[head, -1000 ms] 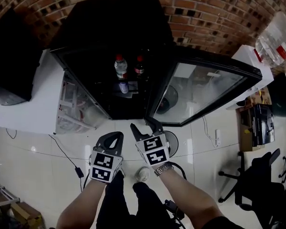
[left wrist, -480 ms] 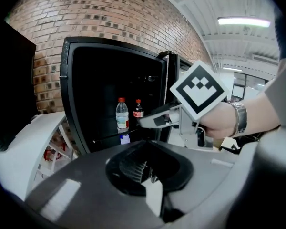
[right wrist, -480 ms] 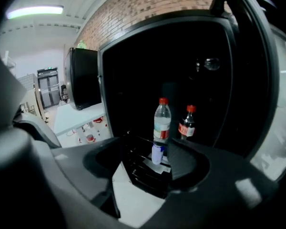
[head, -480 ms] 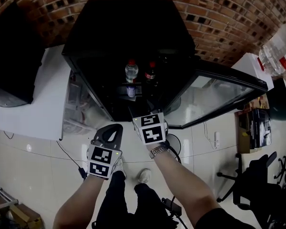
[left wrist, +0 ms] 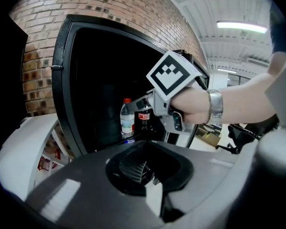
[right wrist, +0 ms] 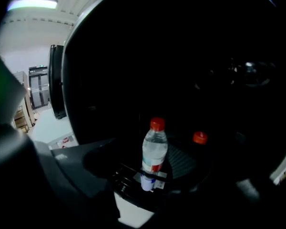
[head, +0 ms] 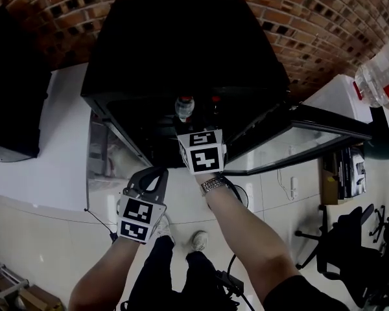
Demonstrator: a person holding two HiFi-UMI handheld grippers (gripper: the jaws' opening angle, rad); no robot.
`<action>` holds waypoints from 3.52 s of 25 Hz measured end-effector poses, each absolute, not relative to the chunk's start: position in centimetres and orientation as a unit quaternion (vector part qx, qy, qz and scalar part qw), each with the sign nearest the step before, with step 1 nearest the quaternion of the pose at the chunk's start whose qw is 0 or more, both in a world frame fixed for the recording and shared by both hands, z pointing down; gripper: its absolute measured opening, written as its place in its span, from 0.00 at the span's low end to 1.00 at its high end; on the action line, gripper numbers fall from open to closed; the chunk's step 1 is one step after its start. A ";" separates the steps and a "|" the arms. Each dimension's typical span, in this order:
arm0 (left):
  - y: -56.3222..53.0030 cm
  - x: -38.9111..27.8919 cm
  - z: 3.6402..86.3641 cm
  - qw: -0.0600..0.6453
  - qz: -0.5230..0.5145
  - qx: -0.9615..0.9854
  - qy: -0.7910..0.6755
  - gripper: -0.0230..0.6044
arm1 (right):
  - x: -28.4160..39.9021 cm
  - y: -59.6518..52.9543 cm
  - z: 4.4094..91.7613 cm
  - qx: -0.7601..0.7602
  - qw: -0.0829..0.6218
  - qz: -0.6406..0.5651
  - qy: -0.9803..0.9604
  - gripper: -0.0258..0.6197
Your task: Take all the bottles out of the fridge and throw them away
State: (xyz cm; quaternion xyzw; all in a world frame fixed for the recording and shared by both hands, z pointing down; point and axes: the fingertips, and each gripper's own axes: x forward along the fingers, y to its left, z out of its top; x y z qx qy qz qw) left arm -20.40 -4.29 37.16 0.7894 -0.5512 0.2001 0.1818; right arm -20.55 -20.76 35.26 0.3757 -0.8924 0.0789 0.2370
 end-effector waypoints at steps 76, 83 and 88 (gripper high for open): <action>1.8 13.3 59.5 0.260 0.309 0.846 -0.347 0.04 | 17.2 0.4 66.2 0.416 0.361 0.250 -0.796 0.28; 3.3 13.3 63.5 0.278 0.319 0.840 -0.338 0.04 | 17.5 1.6 72.5 0.414 0.383 0.276 -0.778 0.28; 3.9 12.6 63.9 0.283 0.323 0.836 -0.340 0.04 | 18.0 2.5 73.2 0.428 0.383 0.287 -0.767 0.17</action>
